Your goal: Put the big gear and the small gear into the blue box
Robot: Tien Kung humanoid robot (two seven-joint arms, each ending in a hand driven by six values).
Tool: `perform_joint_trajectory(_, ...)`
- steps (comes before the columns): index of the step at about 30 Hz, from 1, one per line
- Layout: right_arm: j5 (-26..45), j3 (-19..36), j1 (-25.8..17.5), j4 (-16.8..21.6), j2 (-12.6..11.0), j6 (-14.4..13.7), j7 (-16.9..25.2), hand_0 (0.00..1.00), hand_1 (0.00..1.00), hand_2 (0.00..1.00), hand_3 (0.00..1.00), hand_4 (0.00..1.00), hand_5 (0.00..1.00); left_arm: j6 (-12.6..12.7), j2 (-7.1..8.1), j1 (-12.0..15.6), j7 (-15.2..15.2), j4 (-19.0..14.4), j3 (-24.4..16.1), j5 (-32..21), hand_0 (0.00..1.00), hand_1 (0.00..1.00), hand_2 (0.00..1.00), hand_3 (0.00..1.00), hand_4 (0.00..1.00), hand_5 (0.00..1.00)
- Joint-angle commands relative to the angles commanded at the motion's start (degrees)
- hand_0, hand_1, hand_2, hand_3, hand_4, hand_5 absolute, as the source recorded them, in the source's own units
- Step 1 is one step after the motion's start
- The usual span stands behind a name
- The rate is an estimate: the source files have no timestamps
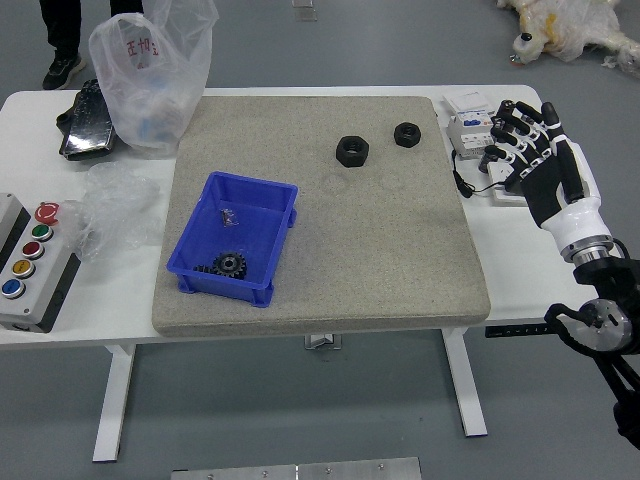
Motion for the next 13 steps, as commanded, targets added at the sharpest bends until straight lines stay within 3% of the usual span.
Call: perform_joint_trajectory(13, -1.1, -1.7, 1.1, -0.7, 0.0, -0.2, -0.3, 0.523, 0.629, 0.687, 0.687, 0.824, 0.554, -0.1, -0.23, 0.3, 0.5, 0.0, -1.0, 1.1, 0.745, 0.676, 0.608, 0.680, 0.625, 0.483)
